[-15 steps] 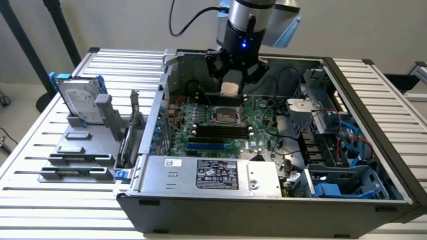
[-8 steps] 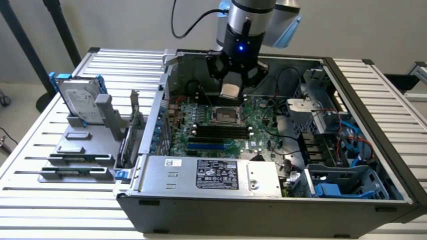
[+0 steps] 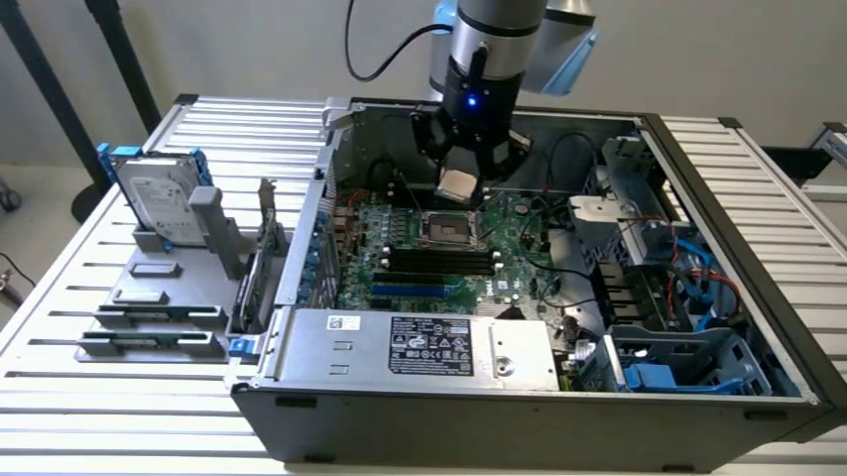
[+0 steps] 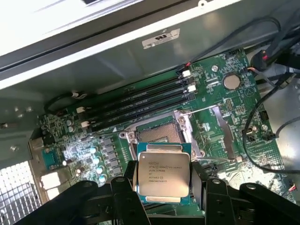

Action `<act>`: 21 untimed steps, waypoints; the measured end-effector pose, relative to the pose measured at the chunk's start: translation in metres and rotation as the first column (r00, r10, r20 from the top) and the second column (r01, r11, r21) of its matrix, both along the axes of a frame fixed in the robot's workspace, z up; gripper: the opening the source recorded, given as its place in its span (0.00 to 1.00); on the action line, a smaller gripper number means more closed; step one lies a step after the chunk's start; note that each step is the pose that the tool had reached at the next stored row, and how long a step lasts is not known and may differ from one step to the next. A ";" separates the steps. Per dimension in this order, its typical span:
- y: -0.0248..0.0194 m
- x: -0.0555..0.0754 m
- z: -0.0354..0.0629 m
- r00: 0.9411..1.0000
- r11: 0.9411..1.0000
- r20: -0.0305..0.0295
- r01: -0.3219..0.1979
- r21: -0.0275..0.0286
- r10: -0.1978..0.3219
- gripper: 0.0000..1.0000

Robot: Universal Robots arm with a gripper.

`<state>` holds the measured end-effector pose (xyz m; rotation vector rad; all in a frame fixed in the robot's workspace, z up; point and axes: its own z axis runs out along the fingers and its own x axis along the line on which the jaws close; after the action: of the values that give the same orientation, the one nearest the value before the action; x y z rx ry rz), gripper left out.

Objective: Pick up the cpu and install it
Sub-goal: 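Place the cpu into insertion slot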

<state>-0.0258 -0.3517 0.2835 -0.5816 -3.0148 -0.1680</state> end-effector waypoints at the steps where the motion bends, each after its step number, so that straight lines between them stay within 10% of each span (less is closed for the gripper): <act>1: 0.0000 0.000 -0.0012 1.000 1.000 0.000 0.018 0.000 -0.018 0.55; 11: 0.0000 0.000 -0.0124 0.980 0.980 -0.004 0.198 -0.001 -0.198 0.55; 21: 0.0000 0.000 -0.0226 0.929 0.929 -0.013 0.370 -0.004 -0.370 0.55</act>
<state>-0.0258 -0.3517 0.2609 -1.1432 -2.8585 -0.1783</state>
